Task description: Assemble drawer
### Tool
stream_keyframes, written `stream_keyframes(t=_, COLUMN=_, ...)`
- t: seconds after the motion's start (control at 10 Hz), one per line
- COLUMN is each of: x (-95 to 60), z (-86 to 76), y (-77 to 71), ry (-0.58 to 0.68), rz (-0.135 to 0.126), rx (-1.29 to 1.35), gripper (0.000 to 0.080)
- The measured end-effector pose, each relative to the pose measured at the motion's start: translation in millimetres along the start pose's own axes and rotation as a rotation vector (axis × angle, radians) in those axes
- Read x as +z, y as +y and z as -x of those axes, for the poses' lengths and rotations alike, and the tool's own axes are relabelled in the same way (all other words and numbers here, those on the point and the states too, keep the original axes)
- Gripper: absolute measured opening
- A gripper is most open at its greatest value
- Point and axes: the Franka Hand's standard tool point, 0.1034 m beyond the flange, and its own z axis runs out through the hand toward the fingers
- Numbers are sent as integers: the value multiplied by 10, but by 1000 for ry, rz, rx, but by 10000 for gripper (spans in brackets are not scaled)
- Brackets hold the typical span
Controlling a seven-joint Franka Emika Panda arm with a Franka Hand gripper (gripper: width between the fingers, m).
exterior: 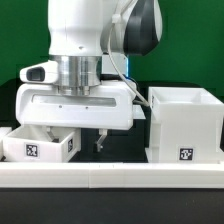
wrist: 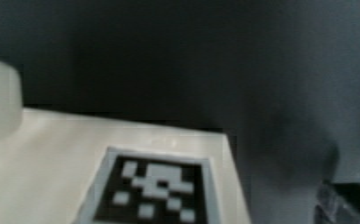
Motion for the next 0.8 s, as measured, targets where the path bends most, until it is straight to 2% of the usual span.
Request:
stream_keyframes(t=0.2, x=-3, z=-9, y=30, ry=6, rz=3, rx=-8, gripper=300)
stream_keyframes(t=0.3, x=-12, z=-27, y=60, ry=10, rz=4, rx=-11, gripper=300)
stream_keyframes(t=0.4, x=-5, z=-12, y=66, ry=8, rz=4, rx=-11, gripper=99)
stream_keyframes(t=0.5, x=-10, z=-18, y=70, ry=9, rz=4, rx=-14, gripper=99)
stream_keyframes(t=0.6, x=-19, z=-29, y=68, ry=11, rz=4, rx=-15, gripper=41)
stream_keyframes(t=0.8, x=-26, z=-15, y=45, ry=10, rz=3, rx=-19, gripper=41)
